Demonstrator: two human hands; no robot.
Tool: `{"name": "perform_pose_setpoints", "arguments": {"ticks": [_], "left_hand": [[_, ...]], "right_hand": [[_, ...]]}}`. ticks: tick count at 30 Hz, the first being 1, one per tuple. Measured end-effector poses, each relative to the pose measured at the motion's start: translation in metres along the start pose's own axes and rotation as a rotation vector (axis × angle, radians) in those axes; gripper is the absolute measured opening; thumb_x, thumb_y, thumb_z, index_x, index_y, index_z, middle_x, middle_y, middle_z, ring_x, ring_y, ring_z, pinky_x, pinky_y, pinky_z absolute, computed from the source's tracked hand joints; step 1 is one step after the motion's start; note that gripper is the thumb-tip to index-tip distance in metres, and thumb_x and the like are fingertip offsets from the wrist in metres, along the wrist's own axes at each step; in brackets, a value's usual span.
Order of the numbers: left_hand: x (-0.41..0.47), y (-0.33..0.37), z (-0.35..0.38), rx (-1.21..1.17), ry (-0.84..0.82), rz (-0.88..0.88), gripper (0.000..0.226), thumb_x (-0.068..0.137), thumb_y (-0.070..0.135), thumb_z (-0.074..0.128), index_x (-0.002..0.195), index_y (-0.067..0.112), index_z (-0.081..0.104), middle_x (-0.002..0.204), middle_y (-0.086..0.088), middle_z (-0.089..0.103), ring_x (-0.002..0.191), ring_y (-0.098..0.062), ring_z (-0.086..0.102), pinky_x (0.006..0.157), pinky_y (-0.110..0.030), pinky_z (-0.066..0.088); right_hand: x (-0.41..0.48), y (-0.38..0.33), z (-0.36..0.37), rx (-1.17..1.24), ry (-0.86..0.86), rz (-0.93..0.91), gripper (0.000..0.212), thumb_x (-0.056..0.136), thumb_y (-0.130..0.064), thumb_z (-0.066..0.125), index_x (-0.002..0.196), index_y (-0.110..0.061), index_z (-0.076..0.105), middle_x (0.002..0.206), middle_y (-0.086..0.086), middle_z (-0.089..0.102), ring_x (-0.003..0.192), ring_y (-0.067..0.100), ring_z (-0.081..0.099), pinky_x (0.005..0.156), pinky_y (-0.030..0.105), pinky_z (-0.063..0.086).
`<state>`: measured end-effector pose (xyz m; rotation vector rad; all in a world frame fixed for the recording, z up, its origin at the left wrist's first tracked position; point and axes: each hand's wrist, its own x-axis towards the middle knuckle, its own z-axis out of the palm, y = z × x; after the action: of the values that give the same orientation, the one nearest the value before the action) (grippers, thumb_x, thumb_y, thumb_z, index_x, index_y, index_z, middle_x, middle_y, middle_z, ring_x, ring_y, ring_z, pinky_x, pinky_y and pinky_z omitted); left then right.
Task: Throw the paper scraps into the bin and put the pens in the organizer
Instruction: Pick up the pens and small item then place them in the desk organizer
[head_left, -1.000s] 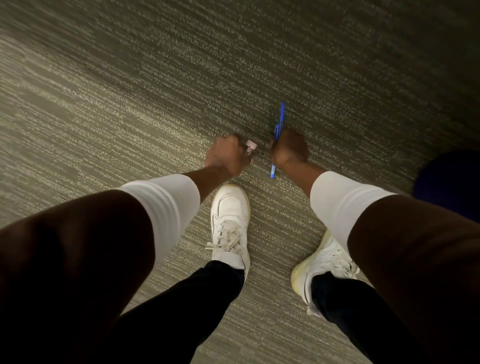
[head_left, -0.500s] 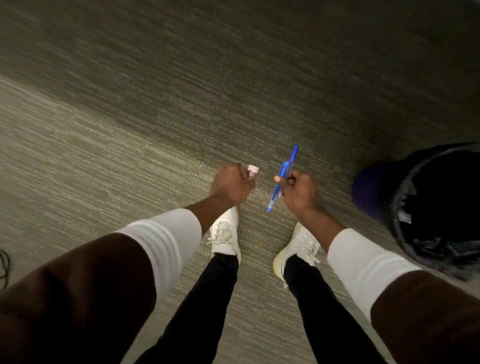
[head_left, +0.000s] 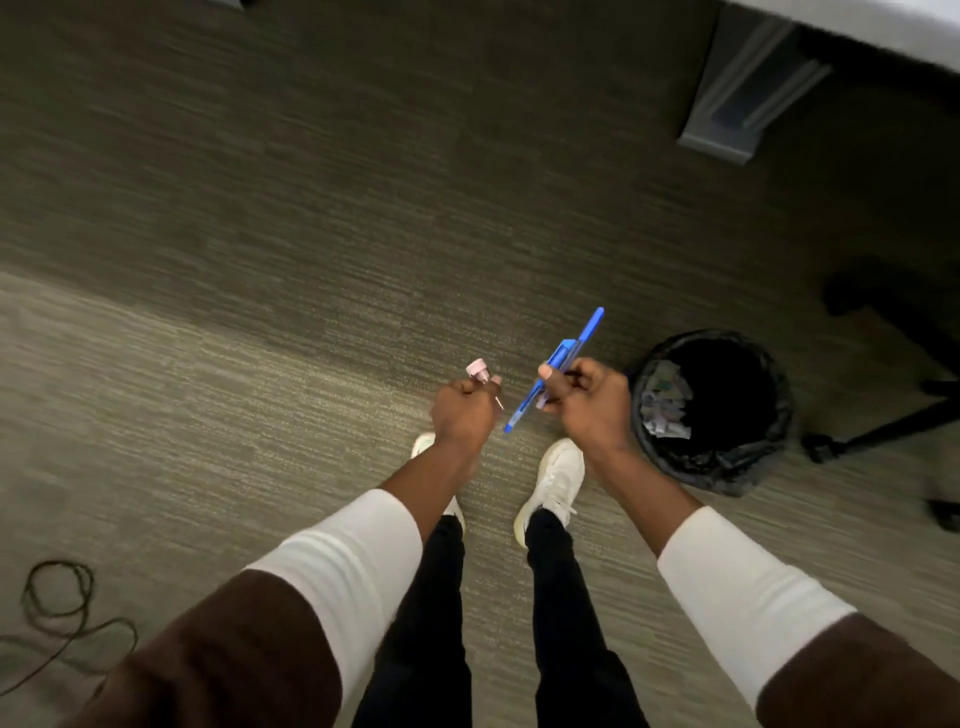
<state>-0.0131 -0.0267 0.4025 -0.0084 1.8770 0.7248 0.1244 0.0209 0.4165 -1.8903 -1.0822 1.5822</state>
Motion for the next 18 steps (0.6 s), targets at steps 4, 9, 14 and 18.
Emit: {"name": "perform_pose_setpoints", "arguments": {"ticks": [4,9,14,18], "left_hand": [[-0.053,0.045,0.002,-0.162,-0.084,-0.055,0.02,0.099,0.023,0.072,0.088,0.007,0.069,0.075,-0.008,0.067,0.069,-0.023,0.065,0.063,-0.033,0.053],[-0.115,0.102,-0.005,-0.306,-0.172,-0.082,0.025,0.099,0.027,0.068,0.077,0.016,0.063,0.072,-0.004,0.062,0.061,-0.017,0.056,0.059,-0.031,0.039],[-0.175,0.148,-0.008,-0.431,-0.199,-0.021,0.025,0.099,0.017,0.067,0.075,0.015,0.061,0.055,0.001,0.061,0.053,-0.017,0.059,0.057,-0.033,0.043],[-0.209,0.176,-0.004,-0.502,-0.254,-0.025,0.025,0.103,0.018,0.059,0.079,0.015,0.059,0.07,-0.007,0.064,0.063,-0.022,0.061,0.045,-0.025,0.046]], "right_hand": [[-0.03,-0.07,-0.025,0.046,0.008,-0.058,0.02,0.093,-0.009,0.077,0.094,0.01,0.07,0.091,0.032,0.075,0.075,0.032,0.071,0.073,0.048,0.064],[-0.063,-0.15,-0.051,0.049,0.004,-0.146,0.021,0.092,-0.009,0.078,0.097,0.01,0.072,0.091,0.031,0.076,0.078,0.036,0.076,0.073,0.051,0.065],[-0.104,-0.209,-0.082,0.148,-0.039,-0.197,0.018,0.092,-0.013,0.079,0.096,0.003,0.075,0.086,0.019,0.079,0.073,0.025,0.077,0.069,0.042,0.066],[-0.134,-0.234,-0.094,0.199,-0.07,-0.22,0.013,0.091,-0.012,0.08,0.095,0.0,0.076,0.085,0.019,0.08,0.08,0.037,0.079,0.07,0.045,0.067]]}}
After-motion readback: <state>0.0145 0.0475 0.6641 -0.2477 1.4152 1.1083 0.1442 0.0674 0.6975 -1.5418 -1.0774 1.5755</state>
